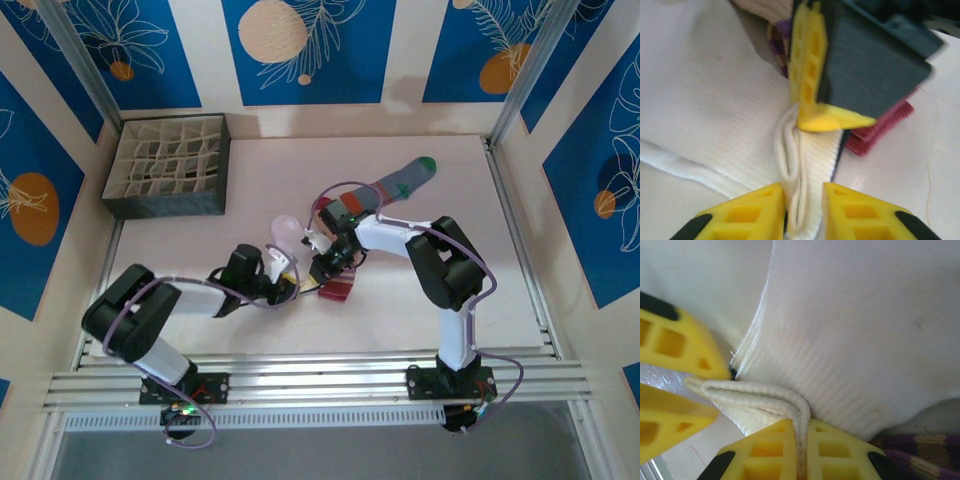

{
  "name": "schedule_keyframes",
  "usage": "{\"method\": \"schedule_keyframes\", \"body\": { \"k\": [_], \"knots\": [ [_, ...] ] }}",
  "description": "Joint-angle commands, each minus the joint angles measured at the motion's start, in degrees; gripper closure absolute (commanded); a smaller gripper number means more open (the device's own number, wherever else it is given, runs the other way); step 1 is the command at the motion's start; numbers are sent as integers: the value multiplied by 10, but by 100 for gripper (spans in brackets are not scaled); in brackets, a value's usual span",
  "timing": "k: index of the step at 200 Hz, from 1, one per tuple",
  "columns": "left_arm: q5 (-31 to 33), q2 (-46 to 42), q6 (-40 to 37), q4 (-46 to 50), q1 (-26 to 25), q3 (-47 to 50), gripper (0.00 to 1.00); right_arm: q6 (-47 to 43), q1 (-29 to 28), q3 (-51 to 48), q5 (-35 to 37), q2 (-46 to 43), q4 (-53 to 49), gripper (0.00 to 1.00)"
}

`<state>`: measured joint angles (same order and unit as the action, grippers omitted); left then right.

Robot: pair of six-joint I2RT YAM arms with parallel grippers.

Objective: Roll the socks

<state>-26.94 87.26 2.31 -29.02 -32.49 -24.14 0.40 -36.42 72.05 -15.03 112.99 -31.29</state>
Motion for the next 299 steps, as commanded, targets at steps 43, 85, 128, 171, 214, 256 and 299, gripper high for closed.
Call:
{"method": "schedule_keyframes", "body": {
  "k": [43, 85, 128, 171, 214, 256, 299],
  "knots": [
    [77, -119, -200, -83, -51, 53, 67, -3, 35, 33, 1, 37, -113, 94],
    [137, -68, -289, -47, -106, 10, 60, -7, 34, 49, -13, 45, -138, 94],
    [156, -9, -329, -56, -123, -15, 60, -11, 35, 54, -24, 50, -150, 96],
    [153, 30, -341, -50, -135, -28, 60, -10, 35, 62, -27, 56, -157, 97],
    [174, 61, -353, -44, -150, -33, 60, -7, 36, 67, -30, 62, -165, 98],
    [202, 99, -355, -24, -153, -47, 63, -7, 35, 68, -31, 55, -168, 90],
    [204, 110, -314, 68, -151, -92, 100, -2, 47, 43, -33, 10, -135, 58]
  ]
}}
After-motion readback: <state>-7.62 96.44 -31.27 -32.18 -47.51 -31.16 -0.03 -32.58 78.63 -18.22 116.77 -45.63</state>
